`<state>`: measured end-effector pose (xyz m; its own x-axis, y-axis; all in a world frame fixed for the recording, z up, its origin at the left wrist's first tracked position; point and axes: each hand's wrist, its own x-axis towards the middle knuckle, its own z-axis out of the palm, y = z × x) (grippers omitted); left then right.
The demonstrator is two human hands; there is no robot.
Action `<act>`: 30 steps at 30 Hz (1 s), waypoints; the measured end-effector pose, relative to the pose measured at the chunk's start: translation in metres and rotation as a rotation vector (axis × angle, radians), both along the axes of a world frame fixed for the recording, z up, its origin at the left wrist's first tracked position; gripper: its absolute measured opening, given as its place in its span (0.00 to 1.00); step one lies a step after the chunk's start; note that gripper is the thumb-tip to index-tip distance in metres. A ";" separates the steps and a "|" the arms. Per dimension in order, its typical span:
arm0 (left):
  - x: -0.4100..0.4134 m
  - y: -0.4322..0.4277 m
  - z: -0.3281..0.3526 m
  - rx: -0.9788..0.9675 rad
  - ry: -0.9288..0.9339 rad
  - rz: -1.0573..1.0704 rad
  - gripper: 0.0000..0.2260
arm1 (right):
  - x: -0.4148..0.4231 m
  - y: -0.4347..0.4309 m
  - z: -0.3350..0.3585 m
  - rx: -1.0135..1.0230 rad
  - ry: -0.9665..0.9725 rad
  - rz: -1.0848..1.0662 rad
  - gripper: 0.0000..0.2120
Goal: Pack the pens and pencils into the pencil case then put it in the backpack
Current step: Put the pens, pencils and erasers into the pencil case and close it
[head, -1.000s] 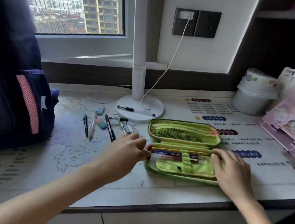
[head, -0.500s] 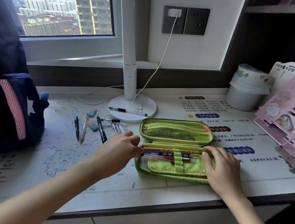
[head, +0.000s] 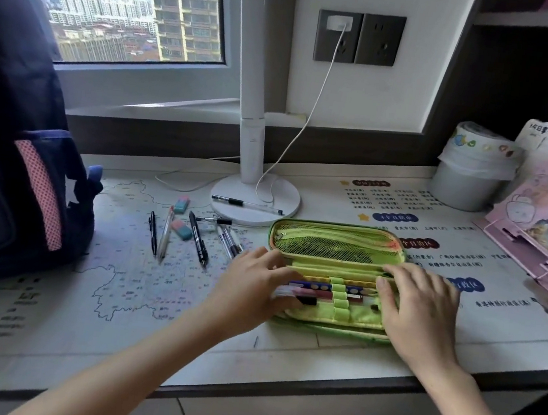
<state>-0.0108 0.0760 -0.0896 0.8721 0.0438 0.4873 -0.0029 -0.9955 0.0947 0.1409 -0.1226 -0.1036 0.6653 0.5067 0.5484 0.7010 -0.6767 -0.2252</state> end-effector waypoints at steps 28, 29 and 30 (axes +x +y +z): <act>-0.045 0.163 0.032 -0.699 0.206 0.858 0.15 | -0.066 0.102 0.002 0.052 0.050 0.367 0.14; -0.046 0.149 0.040 -0.862 0.126 0.768 0.12 | -0.066 0.100 0.004 0.063 0.079 0.369 0.15; -0.046 0.131 0.047 -1.072 0.044 0.653 0.07 | -0.067 0.096 0.007 0.084 0.113 0.374 0.16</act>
